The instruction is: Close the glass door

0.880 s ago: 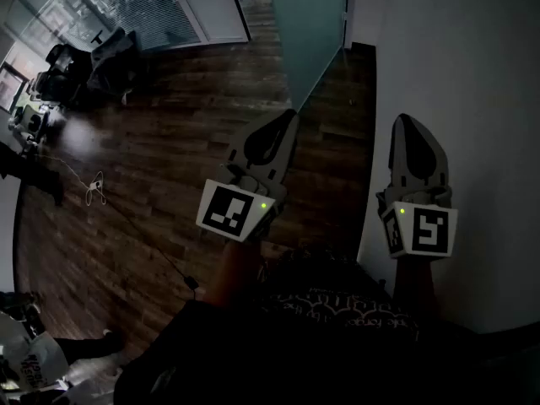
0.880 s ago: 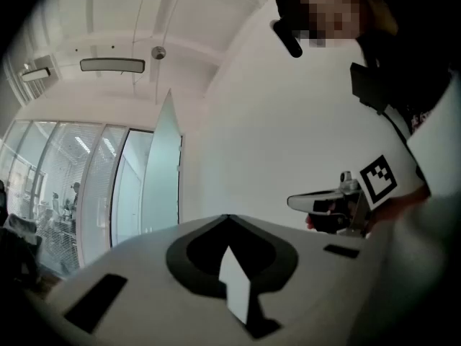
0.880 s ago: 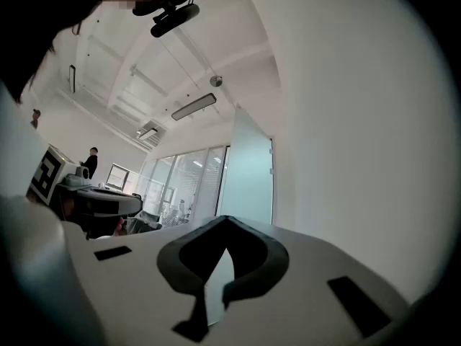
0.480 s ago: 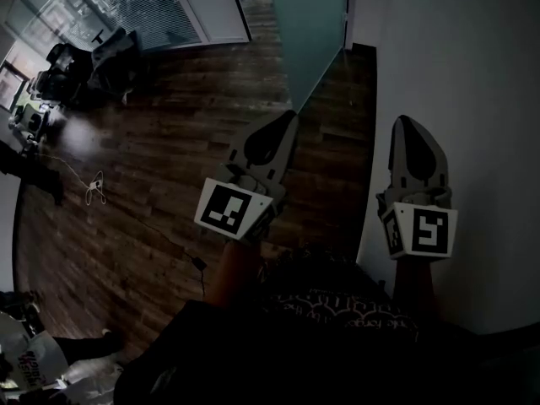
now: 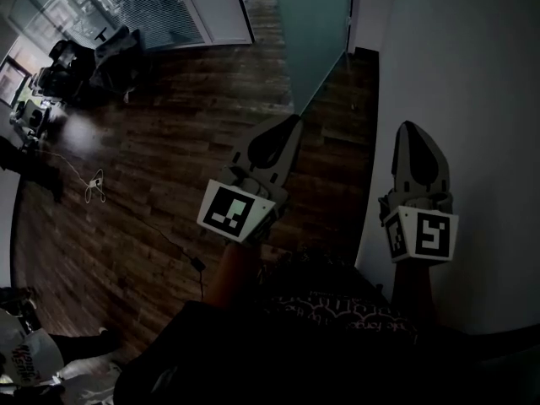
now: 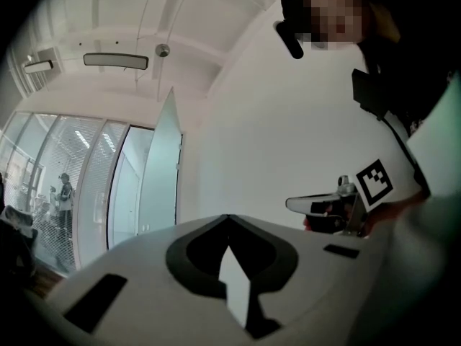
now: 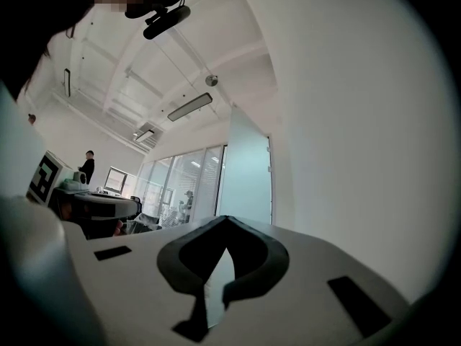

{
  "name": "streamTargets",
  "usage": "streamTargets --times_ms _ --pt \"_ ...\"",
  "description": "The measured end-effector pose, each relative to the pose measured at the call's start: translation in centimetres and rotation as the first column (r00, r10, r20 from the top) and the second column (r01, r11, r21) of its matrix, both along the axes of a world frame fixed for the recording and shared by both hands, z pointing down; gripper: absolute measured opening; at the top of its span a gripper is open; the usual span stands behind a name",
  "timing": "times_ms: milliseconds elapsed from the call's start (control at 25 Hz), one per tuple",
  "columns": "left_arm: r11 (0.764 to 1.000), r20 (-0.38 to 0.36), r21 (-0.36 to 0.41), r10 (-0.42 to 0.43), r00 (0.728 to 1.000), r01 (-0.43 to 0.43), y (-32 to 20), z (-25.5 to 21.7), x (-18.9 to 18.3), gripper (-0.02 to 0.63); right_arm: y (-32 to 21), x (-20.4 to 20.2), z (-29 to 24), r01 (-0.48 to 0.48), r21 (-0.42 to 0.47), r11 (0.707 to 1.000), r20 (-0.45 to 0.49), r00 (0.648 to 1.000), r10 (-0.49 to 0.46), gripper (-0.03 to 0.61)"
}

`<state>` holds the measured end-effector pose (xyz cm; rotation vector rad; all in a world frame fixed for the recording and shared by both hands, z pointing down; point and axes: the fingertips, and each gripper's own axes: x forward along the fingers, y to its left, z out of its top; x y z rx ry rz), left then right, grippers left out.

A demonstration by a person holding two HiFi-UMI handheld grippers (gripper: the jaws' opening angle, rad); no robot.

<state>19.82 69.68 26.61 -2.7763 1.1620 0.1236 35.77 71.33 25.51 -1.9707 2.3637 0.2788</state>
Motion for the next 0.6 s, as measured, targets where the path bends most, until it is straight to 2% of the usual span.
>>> streamTargets --times_ms 320,600 --pt "1.000 -0.015 -0.022 -0.005 1.000 0.005 -0.3 0.4 -1.6 0.002 -0.3 -1.7 -0.2 0.025 0.017 1.000 0.023 0.999 -0.026 0.003" --pt "1.000 -0.034 -0.006 -0.006 0.999 0.006 -0.5 0.2 -3.1 0.002 -0.7 -3.7 0.3 0.065 0.009 0.998 0.016 0.998 -0.065 0.003"
